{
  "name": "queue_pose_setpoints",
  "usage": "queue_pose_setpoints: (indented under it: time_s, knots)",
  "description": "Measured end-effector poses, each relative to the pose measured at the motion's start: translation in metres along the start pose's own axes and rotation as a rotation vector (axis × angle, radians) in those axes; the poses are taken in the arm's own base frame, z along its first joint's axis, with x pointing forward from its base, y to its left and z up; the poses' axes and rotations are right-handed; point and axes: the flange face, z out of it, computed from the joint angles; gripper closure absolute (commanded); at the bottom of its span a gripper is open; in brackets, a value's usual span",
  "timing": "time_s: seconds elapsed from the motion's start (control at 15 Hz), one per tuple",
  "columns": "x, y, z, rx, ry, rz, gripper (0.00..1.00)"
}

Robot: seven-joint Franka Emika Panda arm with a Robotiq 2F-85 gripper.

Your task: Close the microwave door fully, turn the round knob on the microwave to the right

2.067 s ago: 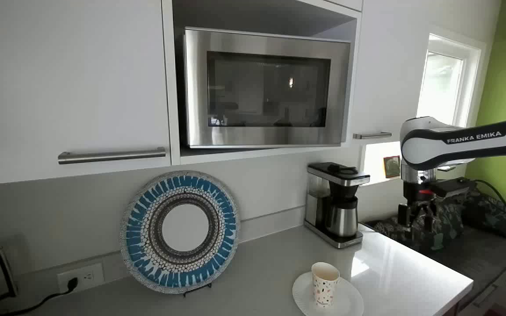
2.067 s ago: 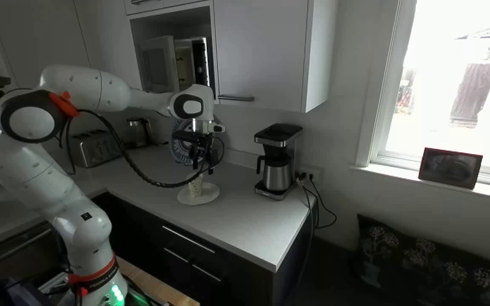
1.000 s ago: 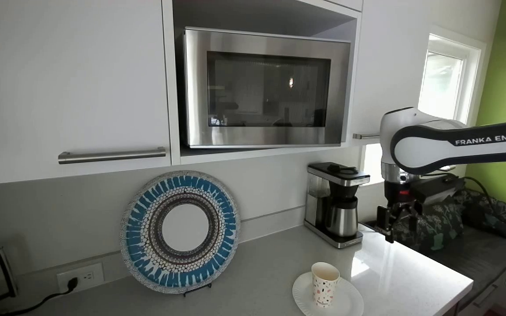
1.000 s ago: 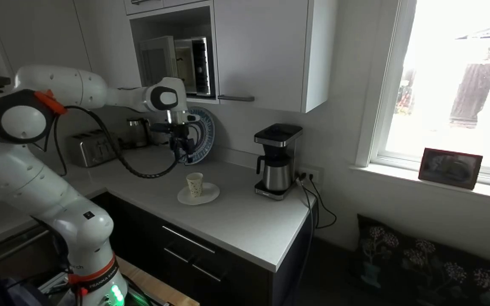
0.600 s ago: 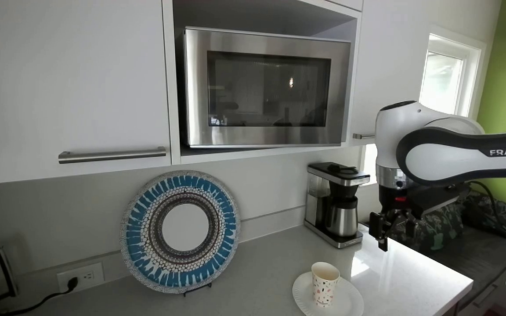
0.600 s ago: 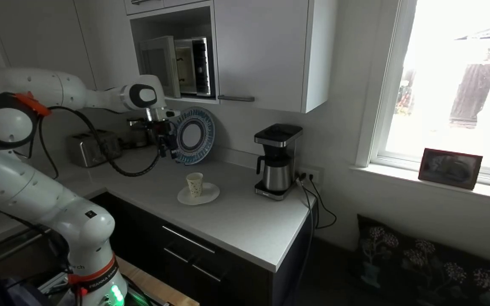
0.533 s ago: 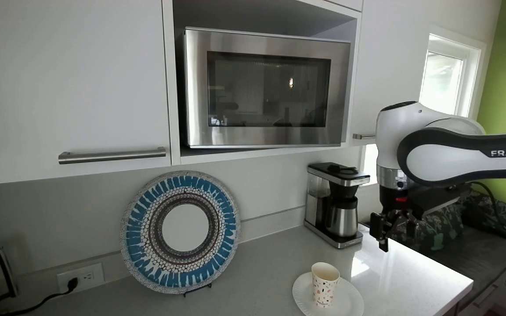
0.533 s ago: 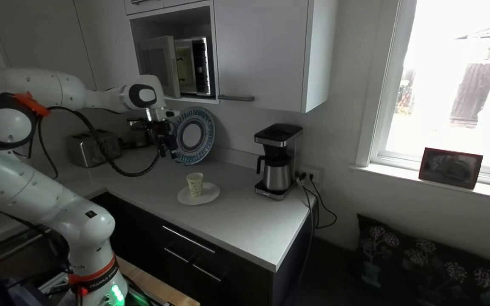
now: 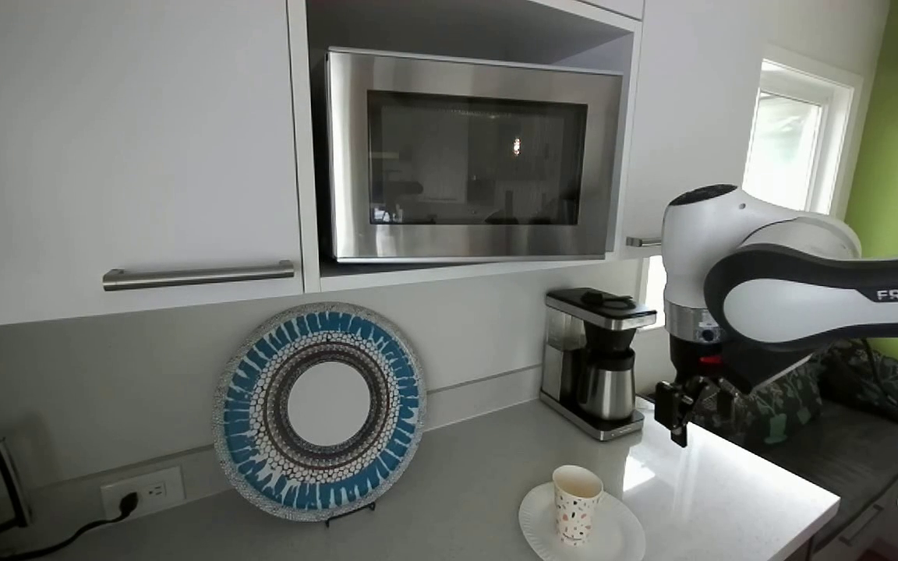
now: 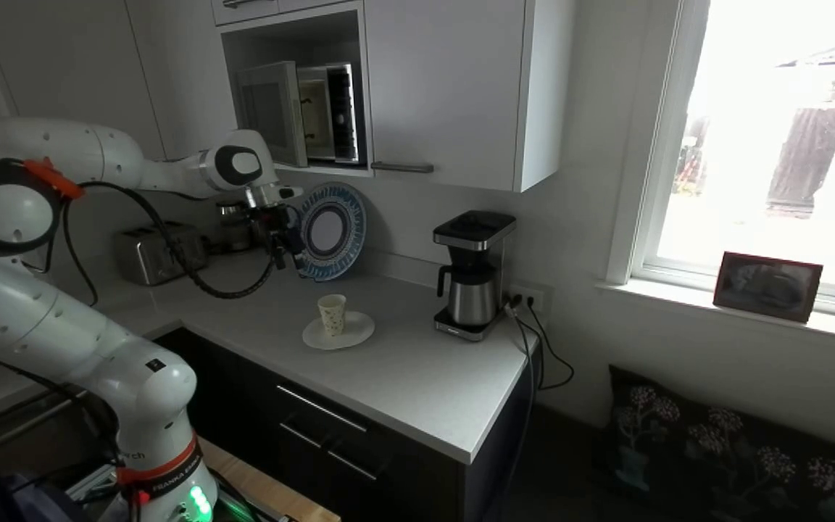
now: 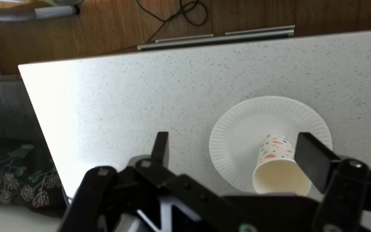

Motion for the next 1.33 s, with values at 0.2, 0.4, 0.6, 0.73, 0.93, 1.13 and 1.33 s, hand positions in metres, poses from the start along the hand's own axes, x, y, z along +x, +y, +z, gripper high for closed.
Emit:
queue_pose_setpoints:
  time_s: [0.2,0.4,0.6,0.73,0.93,1.13,1.33]
  knots:
    - [-0.016,-0.017,-0.038,-0.003,0.139,-0.014,0.0]
    - [-0.039,-0.036,-0.079,0.004,0.302,-0.035,0.0]
    - [-0.056,-0.056,-0.113,0.004,0.473,-0.067,0.0]
    - [-0.062,-0.07,-0.133,-0.003,0.593,-0.084,0.0]
    - [-0.067,-0.083,-0.152,-0.025,0.707,-0.113,0.0]
    - [-0.067,-0.084,-0.154,-0.031,0.714,-0.113,0.0]
    - [-0.067,-0.083,-0.154,-0.032,0.714,-0.111,0.0]
